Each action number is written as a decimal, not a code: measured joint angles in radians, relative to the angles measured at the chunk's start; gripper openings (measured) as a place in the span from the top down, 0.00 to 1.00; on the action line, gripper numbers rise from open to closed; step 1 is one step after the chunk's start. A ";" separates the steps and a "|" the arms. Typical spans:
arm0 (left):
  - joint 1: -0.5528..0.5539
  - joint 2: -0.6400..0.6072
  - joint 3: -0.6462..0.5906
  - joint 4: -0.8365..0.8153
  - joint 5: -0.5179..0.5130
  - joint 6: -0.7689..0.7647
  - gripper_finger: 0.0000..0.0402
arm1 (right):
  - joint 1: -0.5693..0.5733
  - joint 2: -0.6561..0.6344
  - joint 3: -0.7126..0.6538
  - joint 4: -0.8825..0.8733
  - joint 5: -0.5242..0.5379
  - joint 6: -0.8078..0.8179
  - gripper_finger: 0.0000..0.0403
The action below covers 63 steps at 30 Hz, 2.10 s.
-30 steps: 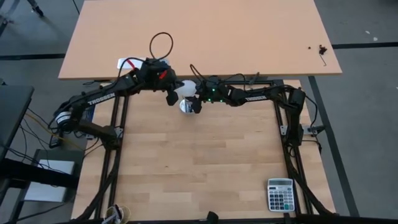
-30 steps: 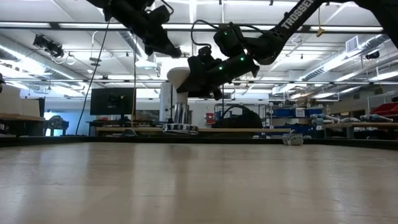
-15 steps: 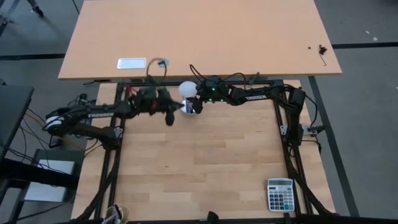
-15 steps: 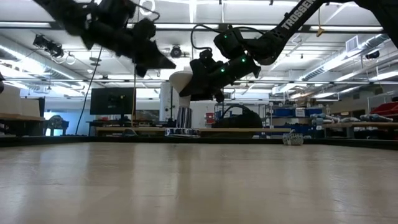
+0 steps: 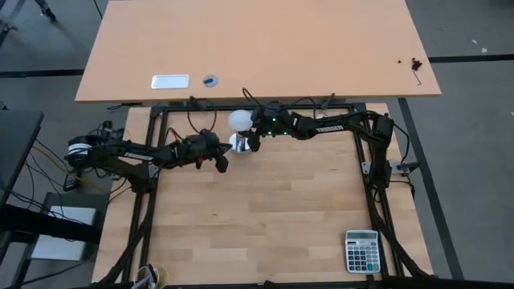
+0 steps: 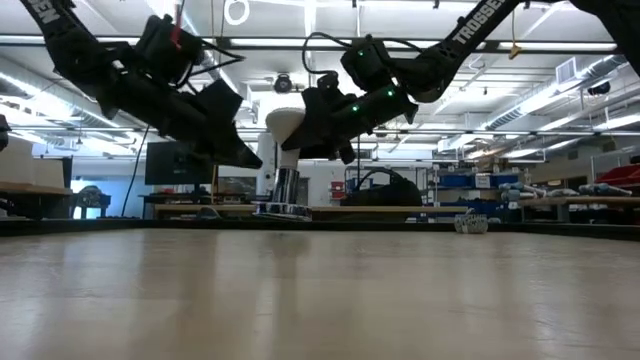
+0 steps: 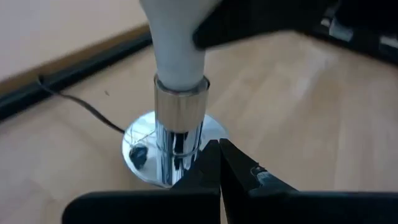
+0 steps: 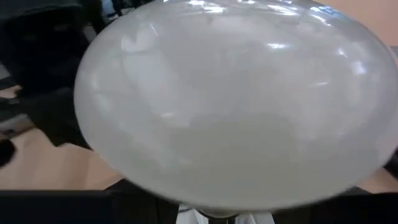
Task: Screw lightbulb
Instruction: Remove the bulb from the lamp socket
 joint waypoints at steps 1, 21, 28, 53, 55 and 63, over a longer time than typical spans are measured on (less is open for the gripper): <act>-0.001 0.011 0.000 -0.002 0.001 0.000 1.00 | 0.006 0.000 0.000 0.003 -0.002 0.005 0.51; -0.001 0.286 0.019 0.097 0.030 -0.025 1.00 | 0.058 0.003 -0.003 -0.051 -0.007 -0.027 0.51; 0.000 0.327 0.018 0.107 0.039 -0.025 1.00 | 0.050 0.003 -0.002 -0.120 -0.110 -0.198 0.51; 0.000 0.328 0.015 0.119 0.071 -0.029 1.00 | 0.055 -0.084 -0.040 -0.169 -0.064 -0.136 0.34; 0.000 0.328 0.015 0.120 0.075 -0.030 1.00 | 0.077 -0.083 -0.083 -0.098 -0.002 -0.105 0.31; 0.000 0.328 0.015 0.122 0.075 -0.032 1.00 | 0.141 -0.080 -0.204 0.218 0.207 -0.019 0.25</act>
